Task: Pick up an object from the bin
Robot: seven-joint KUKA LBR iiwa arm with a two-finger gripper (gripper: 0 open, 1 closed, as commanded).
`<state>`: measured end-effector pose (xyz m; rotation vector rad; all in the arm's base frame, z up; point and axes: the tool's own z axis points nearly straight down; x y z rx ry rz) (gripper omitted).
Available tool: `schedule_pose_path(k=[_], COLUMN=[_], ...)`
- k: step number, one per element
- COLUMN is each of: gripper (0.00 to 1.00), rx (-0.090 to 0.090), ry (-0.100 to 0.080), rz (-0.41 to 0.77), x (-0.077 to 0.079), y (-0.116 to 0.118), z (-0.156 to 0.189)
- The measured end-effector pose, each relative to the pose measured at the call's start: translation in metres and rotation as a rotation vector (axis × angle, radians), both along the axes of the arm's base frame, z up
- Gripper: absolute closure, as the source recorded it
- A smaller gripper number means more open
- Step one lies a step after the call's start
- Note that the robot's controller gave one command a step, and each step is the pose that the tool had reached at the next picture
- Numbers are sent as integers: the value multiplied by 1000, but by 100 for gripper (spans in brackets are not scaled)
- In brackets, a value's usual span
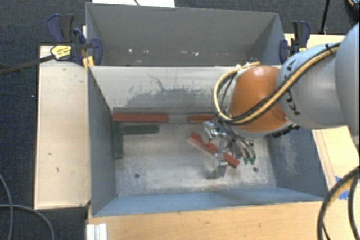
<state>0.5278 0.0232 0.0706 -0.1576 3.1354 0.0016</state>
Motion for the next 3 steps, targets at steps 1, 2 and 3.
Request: schedule_pose_path(k=[1,2,3], gripper=[0,100,100], rx=[-2,0,-1], ry=[-5,0,-8], rz=[-54,-55,230], x=[47,45,25], y=[-43,-41,0], z=[1,1,154])
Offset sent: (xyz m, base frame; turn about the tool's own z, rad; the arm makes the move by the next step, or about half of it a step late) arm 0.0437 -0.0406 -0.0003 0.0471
